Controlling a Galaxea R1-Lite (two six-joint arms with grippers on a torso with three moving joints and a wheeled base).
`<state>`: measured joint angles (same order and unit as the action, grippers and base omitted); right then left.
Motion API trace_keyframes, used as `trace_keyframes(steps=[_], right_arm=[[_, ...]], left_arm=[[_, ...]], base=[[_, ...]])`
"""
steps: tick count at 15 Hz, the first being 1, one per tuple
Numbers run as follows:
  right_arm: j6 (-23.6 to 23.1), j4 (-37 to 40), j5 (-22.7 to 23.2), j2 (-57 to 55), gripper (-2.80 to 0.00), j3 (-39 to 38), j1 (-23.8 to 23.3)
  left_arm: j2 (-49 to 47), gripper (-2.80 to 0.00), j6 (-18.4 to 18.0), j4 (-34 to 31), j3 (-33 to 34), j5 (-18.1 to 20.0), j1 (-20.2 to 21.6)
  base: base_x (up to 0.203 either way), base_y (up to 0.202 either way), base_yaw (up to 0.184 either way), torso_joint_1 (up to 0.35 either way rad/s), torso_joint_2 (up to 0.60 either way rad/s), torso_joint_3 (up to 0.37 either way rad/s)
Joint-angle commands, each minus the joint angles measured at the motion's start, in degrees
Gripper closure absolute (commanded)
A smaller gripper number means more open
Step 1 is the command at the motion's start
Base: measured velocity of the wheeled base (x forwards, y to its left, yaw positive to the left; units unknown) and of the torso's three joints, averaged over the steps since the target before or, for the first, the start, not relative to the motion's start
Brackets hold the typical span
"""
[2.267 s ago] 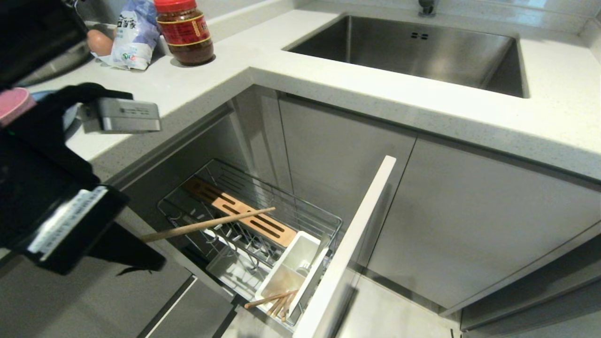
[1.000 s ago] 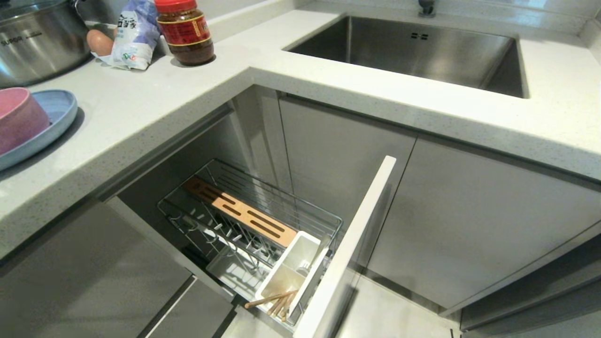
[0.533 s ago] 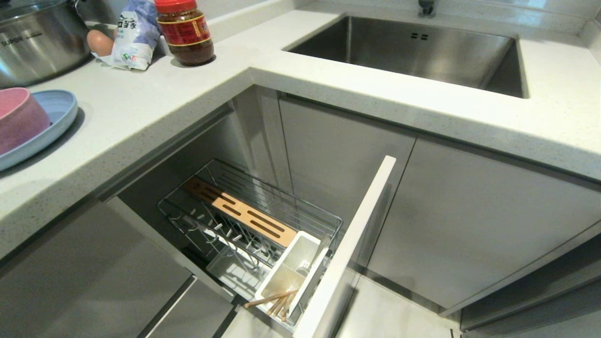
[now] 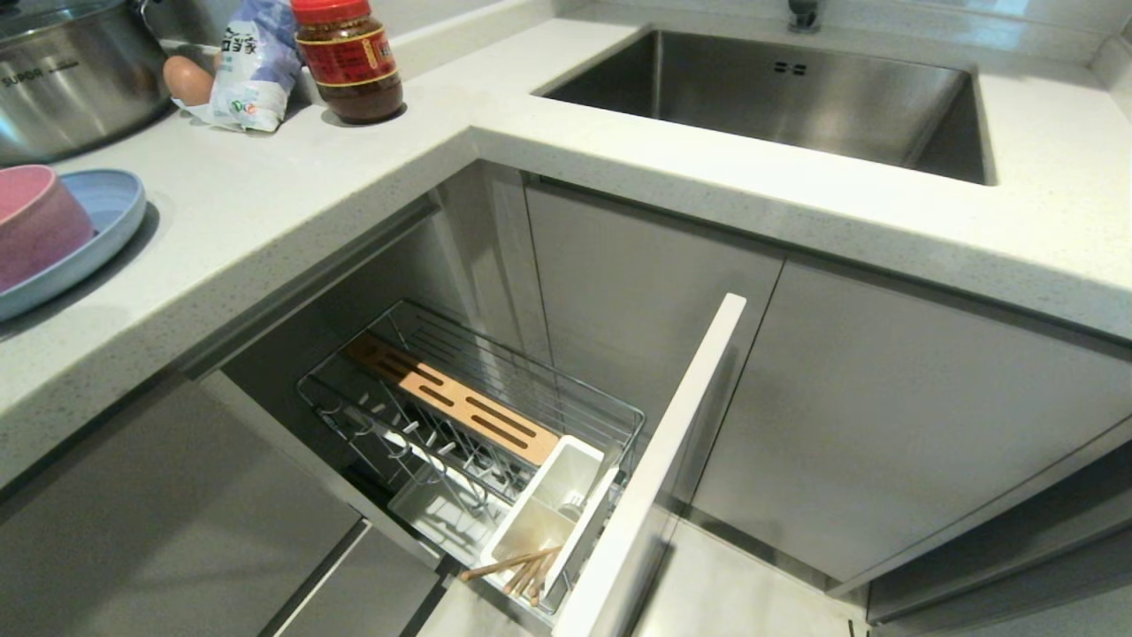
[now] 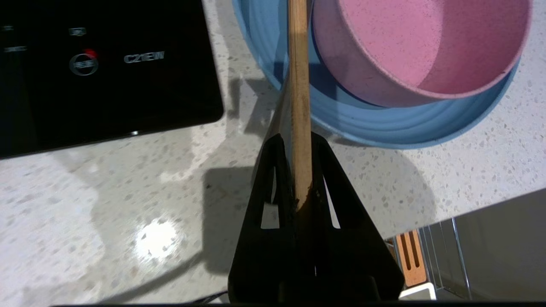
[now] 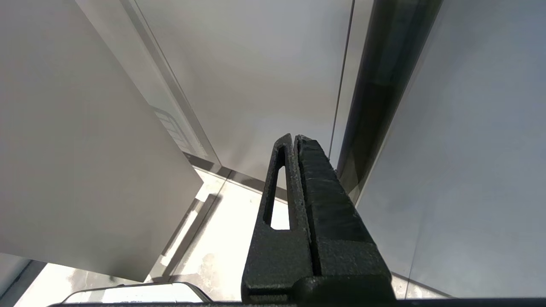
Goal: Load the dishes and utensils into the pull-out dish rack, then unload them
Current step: Take the chopsticks out of the cupboard
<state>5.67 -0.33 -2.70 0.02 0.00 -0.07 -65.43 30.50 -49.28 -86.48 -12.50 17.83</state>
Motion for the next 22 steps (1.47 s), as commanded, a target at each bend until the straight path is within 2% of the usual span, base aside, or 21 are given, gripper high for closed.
trace_keyframes(steps=[1, 5, 7, 22], right_arm=[[0.0, 0.0, 0.0, 0.2, 0.0, 0.0, 0.0], [0.0, 0.0, 0.0, 0.2, 0.0, 0.0, 0.0], [0.0, 0.0, 0.0, 0.2, 0.0, 0.0, 0.0], [0.0, 0.0, 0.0, 0.2, 0.0, 0.0, 0.0]], left_arm=[[-1.9, 0.0, 0.1, 1.1, 2.2, 0.1, -0.1], [-2.8, 0.0, 0.0, 4.9, 6.1, 0.4, -0.2], [-2.9, 0.0, 0.0, 5.1, 6.0, 2.6, -0.4], [-3.5, 0.0, -0.2, 5.8, 2.4, 2.7, -0.3]], base=[[0.0, 0.0, 0.0, 0.0, 0.0, 0.0], [0.0, 0.0, 0.0, 0.0, 0.0, 0.0], [0.0, 0.0, 0.0, 0.0, 0.0, 0.0], [0.0, 0.0, 0.0, 0.0, 0.0, 0.0]])
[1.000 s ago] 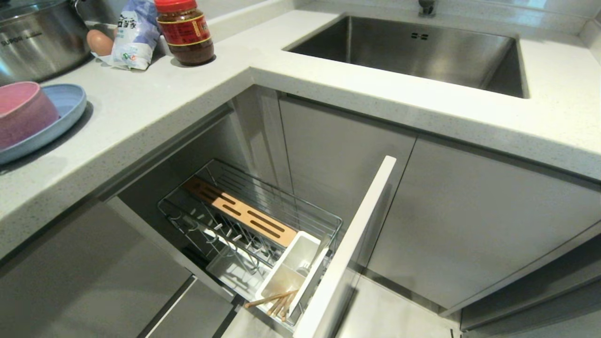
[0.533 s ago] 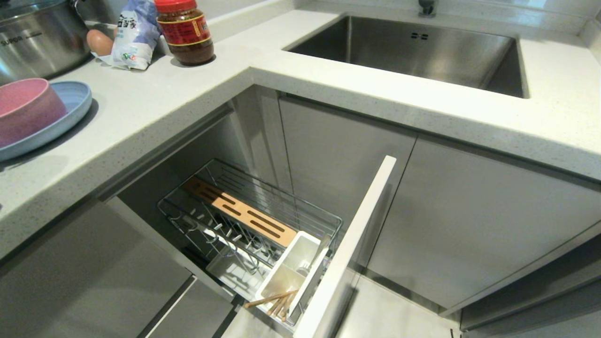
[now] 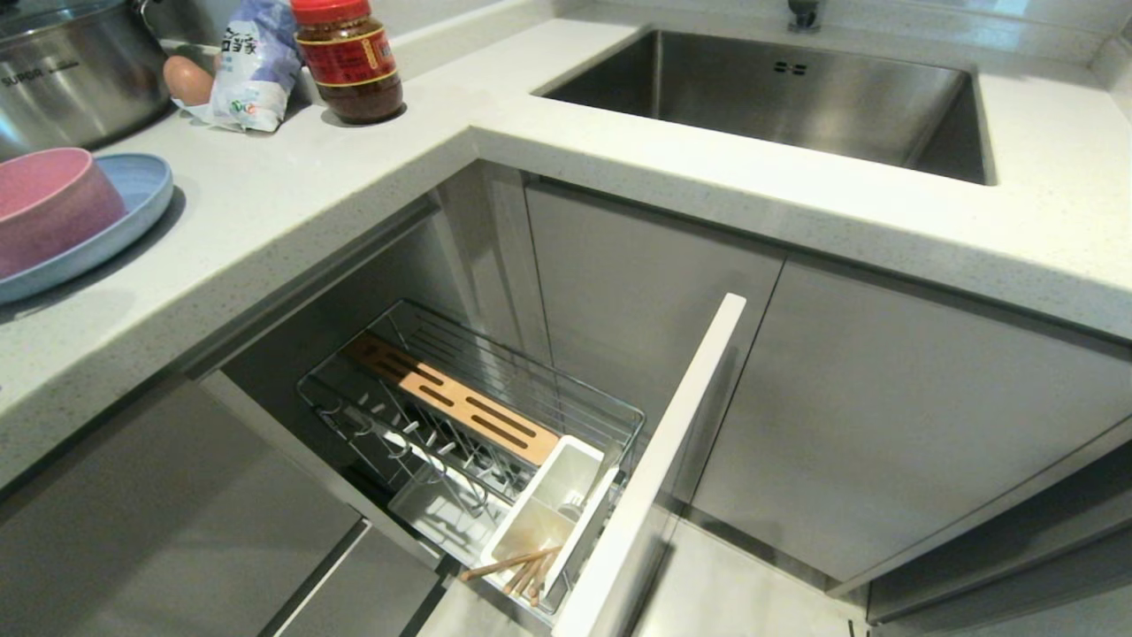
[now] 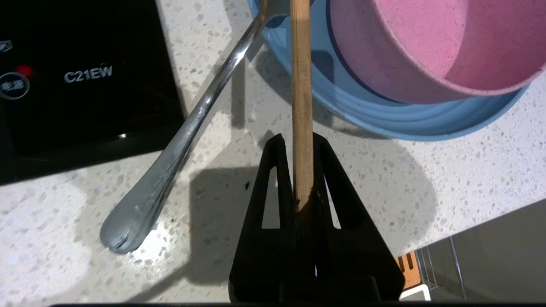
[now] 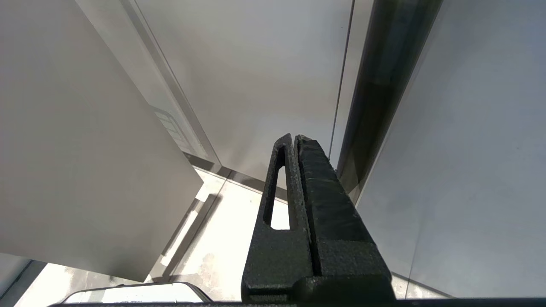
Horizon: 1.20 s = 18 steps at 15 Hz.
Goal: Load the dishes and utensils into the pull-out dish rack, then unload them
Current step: Take the chopsticks out of the cupboard
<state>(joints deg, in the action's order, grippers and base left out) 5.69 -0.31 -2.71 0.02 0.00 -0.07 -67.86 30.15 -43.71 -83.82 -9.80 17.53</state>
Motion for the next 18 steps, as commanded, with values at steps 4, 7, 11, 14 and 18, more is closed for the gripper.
trace_keyframes(steps=[4, 7, 11, 14, 18], right_arm=[[0.0, 0.0, 0.0, 0.2, 0.0, 0.0, 0.0], [0.0, 0.0, 0.0, 0.2, 0.0, 0.0, 0.0], [0.0, 0.0, 0.0, 0.2, 0.0, 0.0, 0.0], [0.0, 0.0, 0.0, 0.2, 0.0, 0.0, 0.1], [0.0, 0.0, 0.0, 0.2, 0.0, 0.0, 0.0]], left_arm=[[-2.2, 0.0, 0.1, 1.8, 0.0, 0.0, 0.0], [-2.3, 0.0, 0.2, 1.8, 0.4, 0.3, 0.0], [-2.5, 0.0, 0.2, 1.8, 0.9, 0.7, 0.0], [-2.5, 0.0, 0.2, 1.8, 1.0, 0.7, 0.1], [-2.5, 0.0, 0.1, 1.8, 1.5, 0.7, 0.1]], base=[[0.0, 0.0, 0.0, 0.0, 0.0, 0.0], [0.0, 0.0, 0.0, 0.0, 0.0, 0.0], [0.0, 0.0, 0.0, 0.0, 0.0, 0.0], [0.0, 0.0, 0.0, 0.0, 0.0, 0.0], [0.0, 0.0, 0.0, 0.0, 0.0, 0.0]])
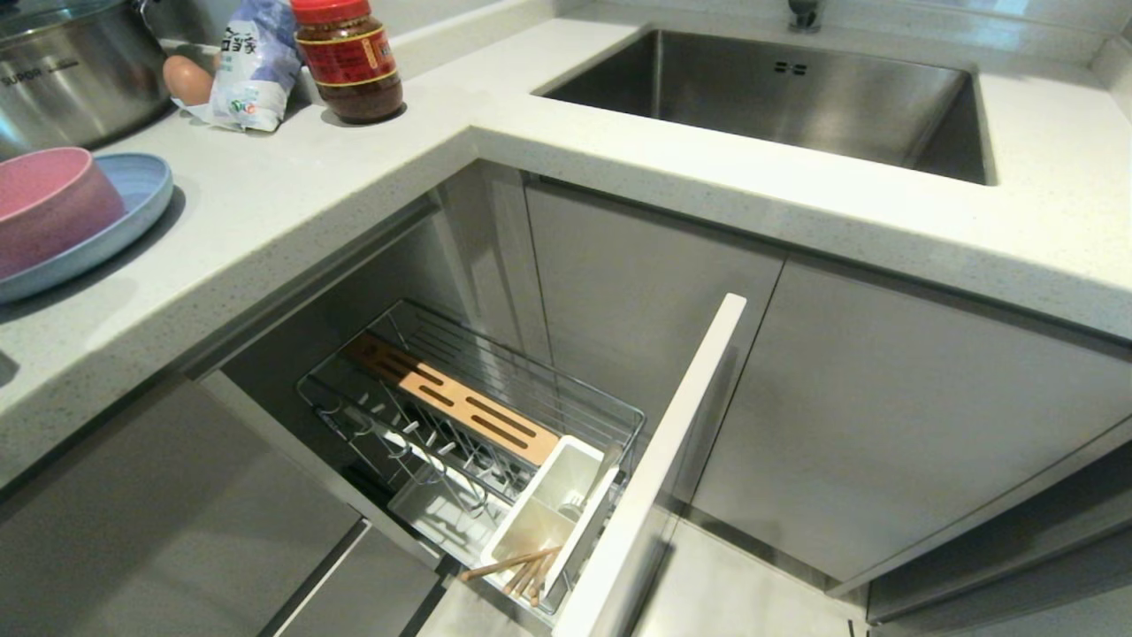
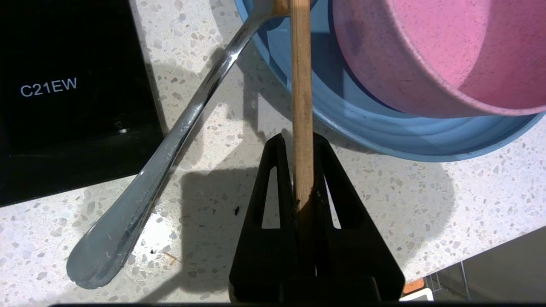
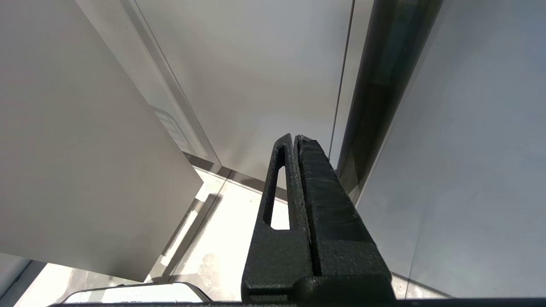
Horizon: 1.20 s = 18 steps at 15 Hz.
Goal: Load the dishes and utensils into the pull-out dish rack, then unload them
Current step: Take the chopsticks out of the cupboard
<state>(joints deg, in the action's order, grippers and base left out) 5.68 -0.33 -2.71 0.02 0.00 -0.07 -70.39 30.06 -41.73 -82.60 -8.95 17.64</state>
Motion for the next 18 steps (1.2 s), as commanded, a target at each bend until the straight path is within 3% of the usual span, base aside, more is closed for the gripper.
trace_keyframes(steps=[1, 6, 7, 8, 18], right_arm=[[0.0, 0.0, 0.0, 0.2, 0.0, 0.0, 0.0], [0.0, 0.0, 0.0, 0.2, 0.0, 0.0, 0.0], [0.0, 0.0, 0.0, 0.2, 0.0, 0.0, 0.0], [0.0, 0.0, 0.0, 0.2, 0.0, 0.0, 0.0], [0.0, 0.0, 0.0, 0.2, 0.0, 0.0, 0.0]], left_arm=[[0.0, 0.0, 0.2, -0.2, 0.2, -0.1, 0.0], [0.1, 0.0, 0.2, -0.2, 0.3, -0.2, 0.0], [0.2, -0.18, 0.2, -0.2, 0.5, -0.1, 0.0], [0.3, -2.8, 0.2, -0.2, 0.5, -0.1, 0.0], [1.2, -2.8, 0.2, -0.1, 0.4, -0.2, 0.0]], base=[[0.0, 0.0, 0.0, 0.0, 0.0, 0.0], [0.0, 0.0, 0.0, 0.0, 0.0, 0.0], [0.0, 0.0, 0.0, 0.0, 0.0, 0.0], [0.0, 0.0, 0.0, 0.0, 0.0, 0.0], [0.0, 0.0, 0.0, 0.0, 0.0, 0.0]])
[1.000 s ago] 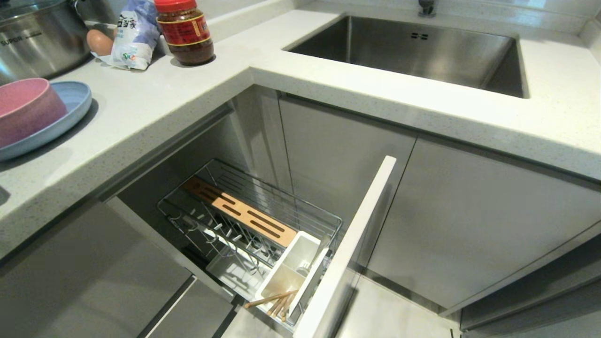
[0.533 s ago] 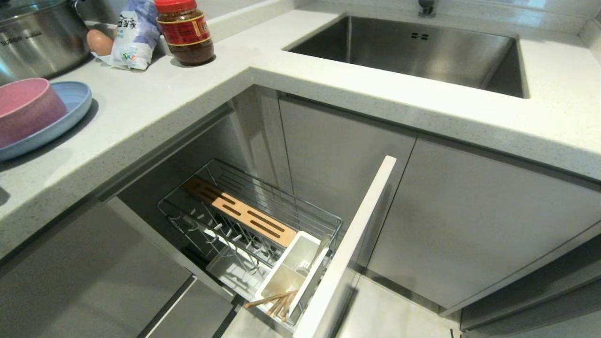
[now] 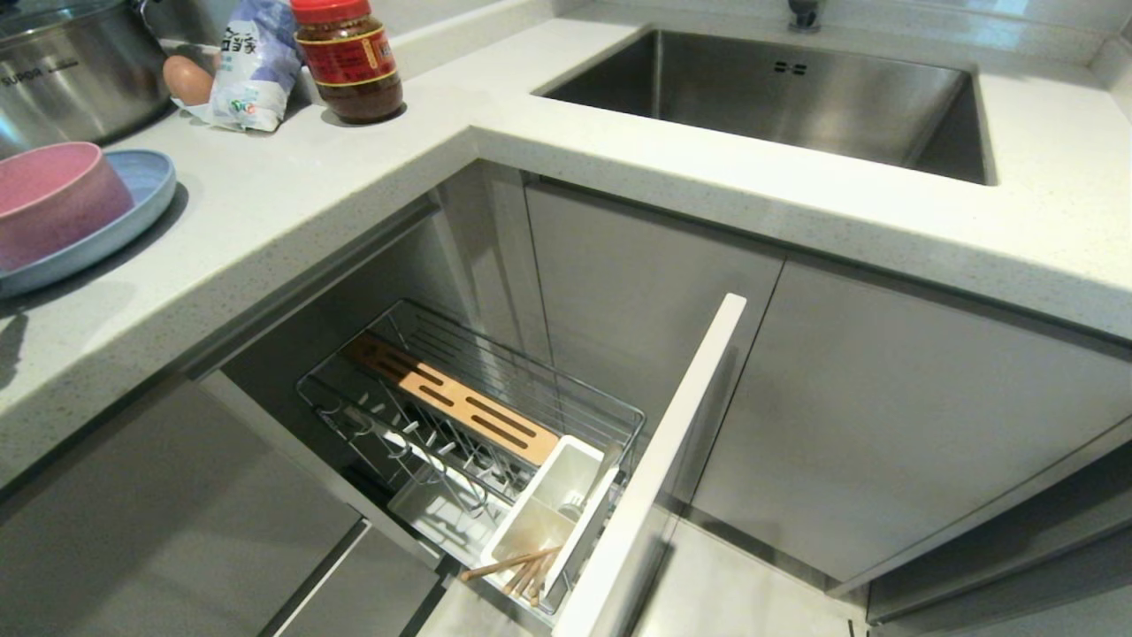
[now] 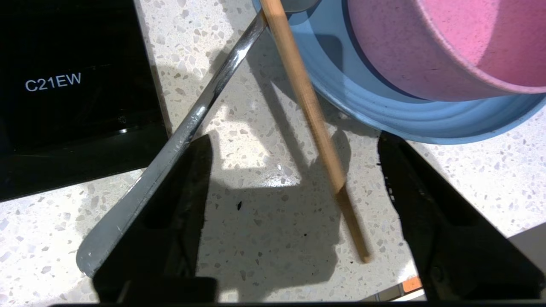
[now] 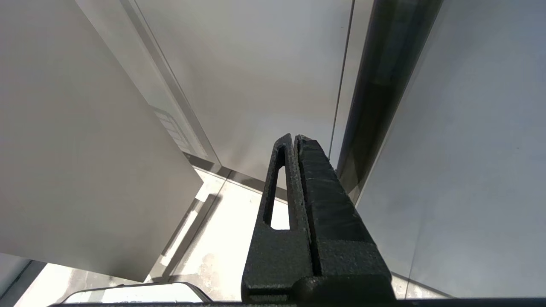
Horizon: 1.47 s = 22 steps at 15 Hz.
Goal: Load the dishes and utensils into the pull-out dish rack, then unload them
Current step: Take the chopsticks out of the cupboard
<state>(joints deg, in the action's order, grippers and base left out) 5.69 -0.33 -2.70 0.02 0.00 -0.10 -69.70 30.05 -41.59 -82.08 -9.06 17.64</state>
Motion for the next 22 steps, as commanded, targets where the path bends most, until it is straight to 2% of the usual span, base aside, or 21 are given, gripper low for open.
trace_keyframes(steps=[1, 12, 13, 14, 16, 19, 20, 22], right_arm=[[0.0, 0.0, 0.0, 0.2, 0.0, 0.0, 0.0], [0.0, 0.0, 0.0, 0.2, 0.0, 0.0, 0.0], [0.0, 0.0, 0.0, 0.2, 0.0, 0.0, 0.0], [0.0, 0.0, 0.0, 0.2, 0.0, 0.0, 0.0], [0.0, 0.0, 0.0, 0.2, 0.0, 0.0, 0.1], [0.0, 0.0, 0.0, 0.2, 0.0, 0.0, 0.0], [0.0, 0.0, 0.0, 0.2, 0.0, 0.0, 0.0], [0.0, 0.0, 0.0, 0.2, 0.0, 0.0, 0.1]], left_arm=[[1.1, -2.8, 0.2, -0.2, -0.2, -0.1, -0.1], [7.8, -2.8, 0.0, 0.3, -2.1, -0.3, -1.2], [8.3, -2.49, 0.1, 1.5, -2.1, -0.3, -1.2], [9.1, 0.0, 0.0, 3.9, -2.1, -0.4, -1.3], [9.9, 0.0, -0.8, 6.8, -4.1, -1.7, -1.7], [10.1, 0.0, -0.5, 11.1, -10.9, -2.5, -4.6], [10.0, 0.0, 0.0, 13.0, -14.1, -2.5, -6.7], [9.0, 0.0, 1.8, 14.7, -20.1, -2.7, -14.2]], base=[[0.0, 0.0, 0.0, 0.0, 0.0, 0.0], [0.0, 0.0, 0.0, 0.0, 0.0, 0.0], [0.0, 0.0, 0.0, 0.0, 0.0, 0.0], [0.0, 0.0, 0.0, 0.0, 0.0, 0.0], [0.0, 0.0, 0.0, 0.0, 0.0, 0.0], [0.0, 0.0, 0.0, 0.0, 0.0, 0.0], [0.0, 0.0, 0.0, 0.0, 0.0, 0.0], [0.0, 0.0, 0.0, 0.0, 0.0, 0.0]])
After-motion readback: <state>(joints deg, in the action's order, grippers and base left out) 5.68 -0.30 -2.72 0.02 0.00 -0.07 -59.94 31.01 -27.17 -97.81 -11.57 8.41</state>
